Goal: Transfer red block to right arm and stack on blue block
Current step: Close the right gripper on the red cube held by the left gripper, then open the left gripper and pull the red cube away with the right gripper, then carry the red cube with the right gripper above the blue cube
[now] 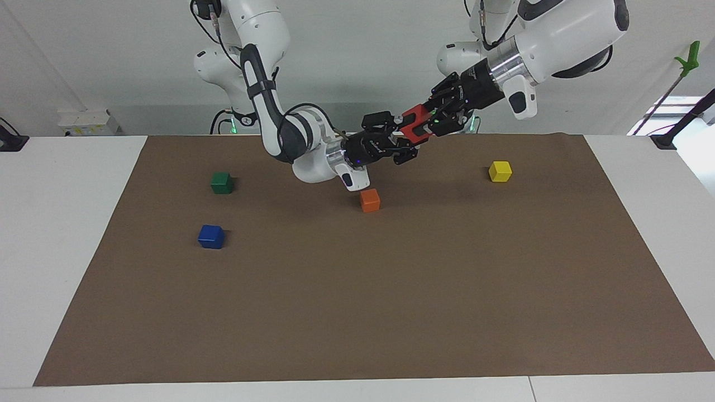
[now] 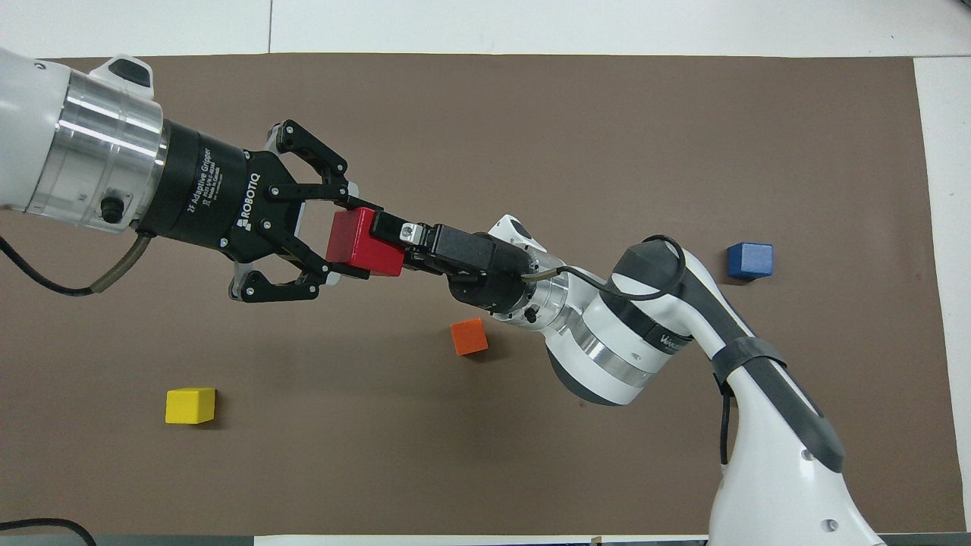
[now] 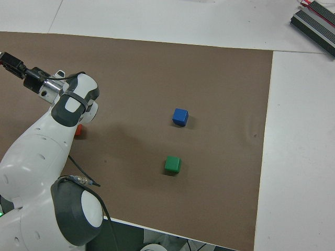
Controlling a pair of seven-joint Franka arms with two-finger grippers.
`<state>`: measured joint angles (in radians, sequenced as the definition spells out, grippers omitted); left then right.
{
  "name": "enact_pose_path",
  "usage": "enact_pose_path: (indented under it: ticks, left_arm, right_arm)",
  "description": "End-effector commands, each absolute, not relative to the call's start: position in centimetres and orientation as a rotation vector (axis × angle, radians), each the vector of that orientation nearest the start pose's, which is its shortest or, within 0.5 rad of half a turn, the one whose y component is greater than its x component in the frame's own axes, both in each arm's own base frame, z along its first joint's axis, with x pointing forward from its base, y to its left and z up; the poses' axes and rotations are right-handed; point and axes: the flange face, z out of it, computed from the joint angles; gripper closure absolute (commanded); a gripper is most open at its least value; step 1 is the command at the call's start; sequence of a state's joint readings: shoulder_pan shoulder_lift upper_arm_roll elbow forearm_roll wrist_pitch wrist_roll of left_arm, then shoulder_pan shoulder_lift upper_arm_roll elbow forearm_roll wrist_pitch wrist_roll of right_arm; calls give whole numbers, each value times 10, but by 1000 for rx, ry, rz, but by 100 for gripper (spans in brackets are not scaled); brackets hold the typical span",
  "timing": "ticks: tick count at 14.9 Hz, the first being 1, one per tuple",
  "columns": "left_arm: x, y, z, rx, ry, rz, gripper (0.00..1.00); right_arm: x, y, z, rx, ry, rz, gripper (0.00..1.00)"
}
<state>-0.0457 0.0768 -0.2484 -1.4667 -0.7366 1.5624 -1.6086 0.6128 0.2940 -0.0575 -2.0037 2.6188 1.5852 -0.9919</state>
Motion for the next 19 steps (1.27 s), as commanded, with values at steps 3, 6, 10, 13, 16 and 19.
enact_pose_path:
  ticks: [3, 6, 10, 13, 16, 19]
  left_arm:
    - [532, -234, 665, -2720, -2092, 1072, 0]
    - [530, -235, 669, -2726, -2092, 1066, 0]
    - [530, -236, 669, -2730, -2098, 1059, 0]
    - [528, -235, 671, -2735, -2097, 1042, 0]
    - [529, -234, 671, -2735, -2098, 1036, 0]
    - [528, -233, 671, -2748, -2084, 1021, 0]
  right_arm:
    - [515, 384, 435, -822, 266, -240, 100]
    - [517, 381, 435, -824, 266, -243, 100]
    - [525, 367, 434, -834, 272, -242, 100]
    - [531, 338, 459, -899, 277, -218, 100]
    - [532, 304, 492, -983, 302, -181, 100]
    - [532, 281, 513, -1033, 307, -162, 100]
